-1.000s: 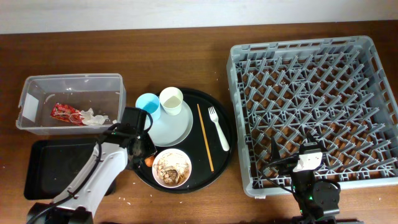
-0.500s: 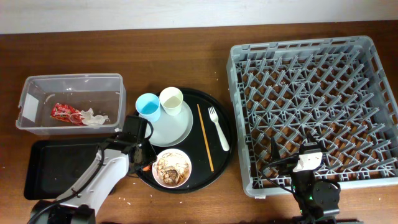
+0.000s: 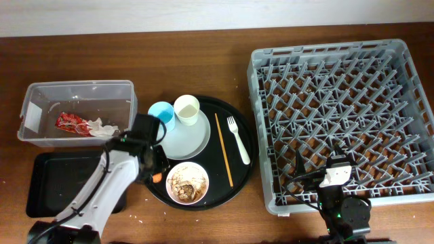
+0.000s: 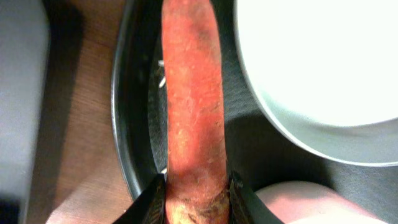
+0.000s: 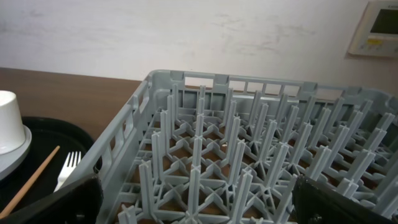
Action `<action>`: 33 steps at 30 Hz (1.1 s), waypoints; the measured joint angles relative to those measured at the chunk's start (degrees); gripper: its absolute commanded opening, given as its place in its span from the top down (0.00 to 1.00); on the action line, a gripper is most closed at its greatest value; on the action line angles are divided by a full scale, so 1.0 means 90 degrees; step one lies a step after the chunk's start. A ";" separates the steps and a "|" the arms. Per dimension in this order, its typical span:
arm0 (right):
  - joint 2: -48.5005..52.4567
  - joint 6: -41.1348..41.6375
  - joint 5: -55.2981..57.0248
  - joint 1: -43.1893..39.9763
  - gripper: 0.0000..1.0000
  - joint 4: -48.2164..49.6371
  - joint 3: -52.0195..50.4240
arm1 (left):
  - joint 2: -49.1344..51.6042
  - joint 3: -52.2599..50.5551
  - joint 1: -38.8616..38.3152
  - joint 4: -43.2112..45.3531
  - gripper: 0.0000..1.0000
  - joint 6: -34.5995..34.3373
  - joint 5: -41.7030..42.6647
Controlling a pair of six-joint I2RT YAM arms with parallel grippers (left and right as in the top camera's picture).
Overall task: Sort waste into correct bins and load items into the dishwasher rack
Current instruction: 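Reach the left gripper to the orange carrot and grasp it, then place the carrot onto the black rectangular tray and release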
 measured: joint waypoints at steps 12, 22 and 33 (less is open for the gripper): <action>0.0000 -0.0002 0.0000 0.0000 0.02 0.0000 0.0000 | -0.1591 0.1144 0.2091 -0.0877 1.00 0.0044 0.0066; 0.0000 -0.0005 0.0000 0.0000 0.01 0.0002 0.0000 | -0.1336 0.0527 0.5129 0.0126 0.98 -0.0287 -0.0221; 0.0000 -0.0002 0.0000 0.0000 0.01 0.0000 0.0000 | 0.0833 -0.0075 0.5787 0.1275 0.05 -0.0440 -0.0211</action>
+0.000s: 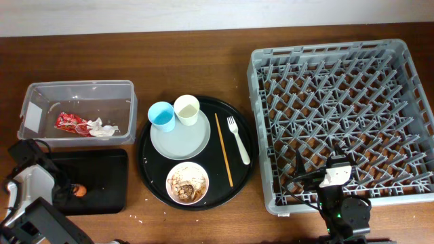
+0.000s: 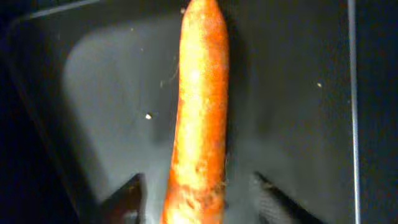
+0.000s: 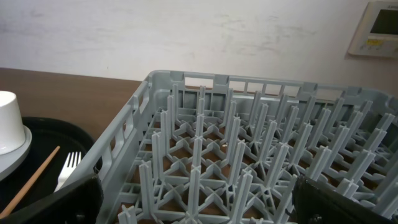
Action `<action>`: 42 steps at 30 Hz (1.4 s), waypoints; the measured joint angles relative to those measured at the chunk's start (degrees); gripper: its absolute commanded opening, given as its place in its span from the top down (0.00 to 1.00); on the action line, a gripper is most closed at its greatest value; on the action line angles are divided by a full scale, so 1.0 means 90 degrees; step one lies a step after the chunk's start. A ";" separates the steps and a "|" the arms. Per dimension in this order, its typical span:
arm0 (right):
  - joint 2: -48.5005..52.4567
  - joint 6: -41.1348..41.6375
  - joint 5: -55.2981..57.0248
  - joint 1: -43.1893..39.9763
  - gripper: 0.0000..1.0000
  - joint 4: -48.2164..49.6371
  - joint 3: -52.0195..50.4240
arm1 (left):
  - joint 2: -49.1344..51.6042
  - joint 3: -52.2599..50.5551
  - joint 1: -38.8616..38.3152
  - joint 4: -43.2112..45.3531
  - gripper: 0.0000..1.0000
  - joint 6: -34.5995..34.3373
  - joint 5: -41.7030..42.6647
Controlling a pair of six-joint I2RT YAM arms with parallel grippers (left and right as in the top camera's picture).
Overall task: Sort waste into correct bins and load items into the dishwasher rack
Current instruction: 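Place the carrot onto the black rectangular tray and release, then move the left gripper over the bowl of food scraps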
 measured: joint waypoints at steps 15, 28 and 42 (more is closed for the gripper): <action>-0.0012 0.0000 -0.0002 0.0000 0.01 0.0000 0.0000 | -0.1552 0.2446 -0.1654 -0.2242 0.55 0.2062 0.3121; -0.0012 0.0002 0.0000 0.0000 0.01 0.0000 0.0000 | -0.1579 0.2227 -0.7708 -0.2727 0.64 0.1804 0.1328; -0.0012 -0.0002 0.0000 0.0000 0.01 0.0000 0.0000 | -0.1345 0.0617 -1.0088 -0.1307 0.75 0.0845 0.0719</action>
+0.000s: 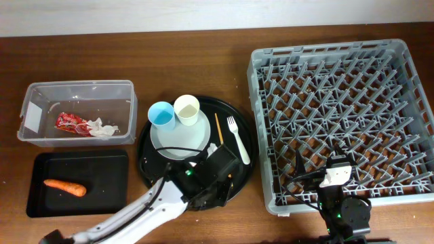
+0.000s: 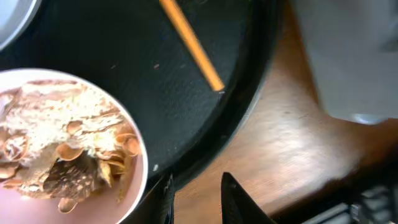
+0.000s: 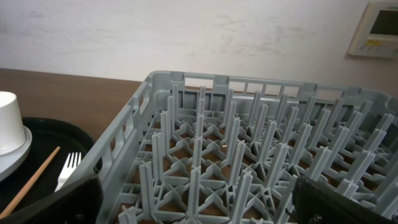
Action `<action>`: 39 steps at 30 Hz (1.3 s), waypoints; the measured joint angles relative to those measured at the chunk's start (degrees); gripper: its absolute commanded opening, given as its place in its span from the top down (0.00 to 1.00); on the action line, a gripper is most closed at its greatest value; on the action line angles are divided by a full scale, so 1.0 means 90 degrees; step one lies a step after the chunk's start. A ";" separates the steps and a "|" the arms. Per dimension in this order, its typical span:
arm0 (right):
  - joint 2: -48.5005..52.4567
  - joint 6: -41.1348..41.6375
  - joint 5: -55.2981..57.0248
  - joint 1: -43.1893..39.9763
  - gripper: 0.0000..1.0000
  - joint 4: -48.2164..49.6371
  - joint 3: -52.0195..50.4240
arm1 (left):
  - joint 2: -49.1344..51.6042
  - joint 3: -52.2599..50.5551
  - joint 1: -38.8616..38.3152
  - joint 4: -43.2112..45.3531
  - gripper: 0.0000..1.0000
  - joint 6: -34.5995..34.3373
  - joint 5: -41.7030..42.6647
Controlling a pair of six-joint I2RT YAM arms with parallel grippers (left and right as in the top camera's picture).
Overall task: Sort waste into correct bins and load items into the dishwasher rack
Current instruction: 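Move the left gripper over the bowl of food scraps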
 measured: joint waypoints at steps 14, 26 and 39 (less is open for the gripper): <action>0.0000 0.0005 0.0000 0.0000 0.01 0.0000 0.0000 | 0.1030 -0.0022 -0.0005 -0.0080 0.75 -0.0185 -0.1015; 0.0000 0.0002 0.0000 0.0000 0.01 0.0000 0.0000 | 0.1030 -0.0044 -0.0005 0.0044 0.75 -0.0374 -0.1015; 0.0000 0.0005 0.0000 0.0000 0.01 0.0000 0.0000 | 0.1030 -0.0474 -0.0005 0.0425 0.86 -0.0515 -0.1015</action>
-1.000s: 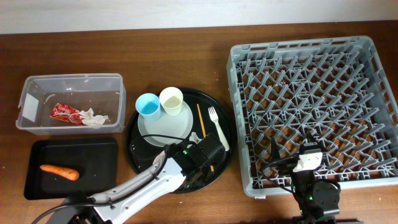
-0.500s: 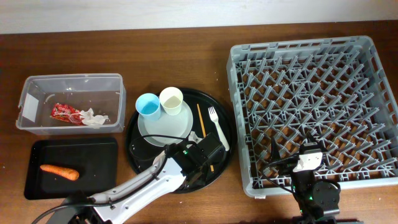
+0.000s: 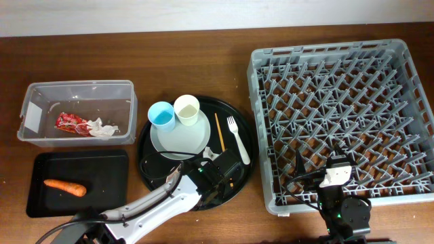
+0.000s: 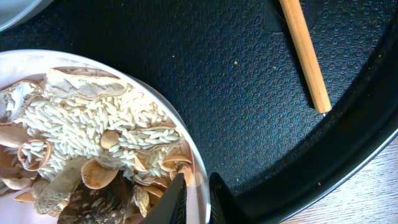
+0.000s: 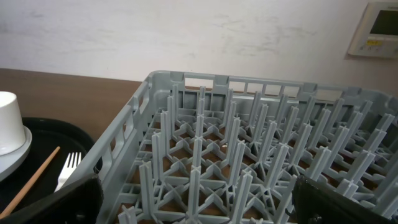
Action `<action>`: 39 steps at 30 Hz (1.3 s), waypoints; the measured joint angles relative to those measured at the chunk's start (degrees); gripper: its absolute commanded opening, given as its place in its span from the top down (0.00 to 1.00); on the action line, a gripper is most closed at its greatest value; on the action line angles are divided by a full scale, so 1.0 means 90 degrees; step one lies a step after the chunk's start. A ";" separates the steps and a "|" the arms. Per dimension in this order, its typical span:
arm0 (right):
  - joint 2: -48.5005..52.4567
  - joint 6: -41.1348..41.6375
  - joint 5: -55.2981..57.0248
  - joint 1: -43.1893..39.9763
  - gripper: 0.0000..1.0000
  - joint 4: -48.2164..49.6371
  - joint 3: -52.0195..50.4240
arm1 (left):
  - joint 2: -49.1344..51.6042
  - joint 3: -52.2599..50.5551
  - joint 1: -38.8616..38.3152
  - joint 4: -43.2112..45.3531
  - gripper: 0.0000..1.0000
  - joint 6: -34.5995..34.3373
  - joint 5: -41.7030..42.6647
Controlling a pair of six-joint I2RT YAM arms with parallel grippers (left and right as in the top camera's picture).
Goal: Sort waste into correct bins and load items into the dishwasher rack
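Observation:
A white bowl point(image 4: 81, 124) of rice, shells and scraps sits at the front of the round black tray point(image 3: 146, 159). My left gripper point(image 4: 198, 199) is shut on the bowl's right rim, one finger inside and one outside. From overhead the left arm point(image 3: 203, 181) hides most of the bowl. A wooden chopstick point(image 4: 305, 56) lies just right of the bowl, with a white fork point(image 3: 236, 139) beyond it. A pale plate point(image 3: 180, 139) carries a blue cup point(image 3: 161, 114) and a white cup point(image 3: 186, 107). My right gripper point(image 5: 199, 205) stands open and empty over the front edge of the grey rack point(image 3: 342, 115).
A carrot point(image 3: 65, 187) lies in the black rectangular tray point(image 3: 108, 163) at the front left. Behind that tray a clear bin point(image 3: 74, 88) holds a red wrapper point(image 3: 71, 123) and crumpled paper. The rack fills the right side of the table.
My left gripper has come down closer over the bowl's right rim and its fingers have drawn together on it. The right arm has not moved.
My left gripper was shut on the carrot at the round tray's left edge. Then it stood open over the black rectangular tray with the carrot lying in it. Later it was open at the bowl's right rim, and now it is shut on that rim.

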 measured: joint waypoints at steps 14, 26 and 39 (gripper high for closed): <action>0.0000 -0.0002 0.0000 0.0000 0.01 0.0000 0.0000 | 0.0005 0.0248 0.0095 -0.0294 0.60 0.0153 -0.0146; 0.0000 -0.0002 0.0000 0.0000 0.01 0.0002 0.0000 | 0.0024 0.0546 0.1224 -0.1248 0.60 0.0393 -0.0158; 0.0000 0.0002 0.0000 0.0000 0.01 0.0000 0.0000 | 0.0024 0.0095 0.1095 -0.0891 0.73 0.0393 0.0202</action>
